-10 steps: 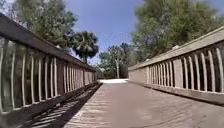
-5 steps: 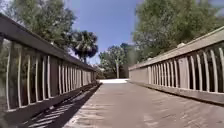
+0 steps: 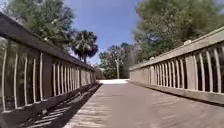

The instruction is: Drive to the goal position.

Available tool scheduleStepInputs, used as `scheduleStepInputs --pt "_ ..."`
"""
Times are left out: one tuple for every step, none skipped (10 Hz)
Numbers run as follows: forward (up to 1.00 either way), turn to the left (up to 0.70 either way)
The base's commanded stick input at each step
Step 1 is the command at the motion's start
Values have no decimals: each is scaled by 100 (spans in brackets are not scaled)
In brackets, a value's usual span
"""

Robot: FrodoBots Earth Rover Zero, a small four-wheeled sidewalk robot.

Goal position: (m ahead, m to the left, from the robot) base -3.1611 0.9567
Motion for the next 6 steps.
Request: scheduleStepInputs --pt "45 2" --pt "45 2" --pt "45 2" --pt "45 2" --pt "45 2" --pt "45 2"
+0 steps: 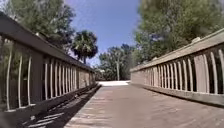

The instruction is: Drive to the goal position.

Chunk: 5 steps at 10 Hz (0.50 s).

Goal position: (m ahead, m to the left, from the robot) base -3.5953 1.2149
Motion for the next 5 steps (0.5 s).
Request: scheduleStepInputs --pt "45 2" --pt "45 2" --pt "45 2" --pt "45 2" --pt "45 2"
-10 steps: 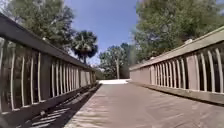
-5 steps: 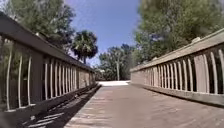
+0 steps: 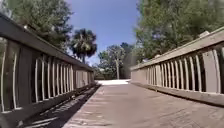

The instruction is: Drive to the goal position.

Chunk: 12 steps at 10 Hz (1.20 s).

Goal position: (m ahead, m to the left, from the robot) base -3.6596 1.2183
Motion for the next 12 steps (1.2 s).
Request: scheduleStepInputs --pt "45 2" --pt "45 2" --pt "45 2" --pt "45 2" --pt "45 2" --pt "45 2" --pt "45 2" --pt "45 2" --pt "45 2" --pt "45 2" --pt "45 2" --pt "45 2"
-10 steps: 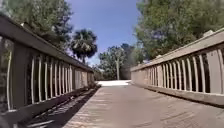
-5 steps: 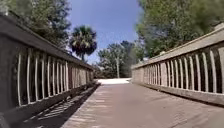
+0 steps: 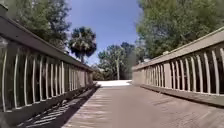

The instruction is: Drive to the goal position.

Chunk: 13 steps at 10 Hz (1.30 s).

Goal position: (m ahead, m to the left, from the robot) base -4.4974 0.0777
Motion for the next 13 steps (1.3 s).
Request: scheduleStepInputs --pt "45 2" --pt "45 2" --pt "45 2" --pt "45 2" --pt "45 2" --pt "45 2" --pt "45 2" --pt "45 2" --pt "45 2" --pt "45 2" --pt "45 2" --pt "45 2" --pt "45 2"
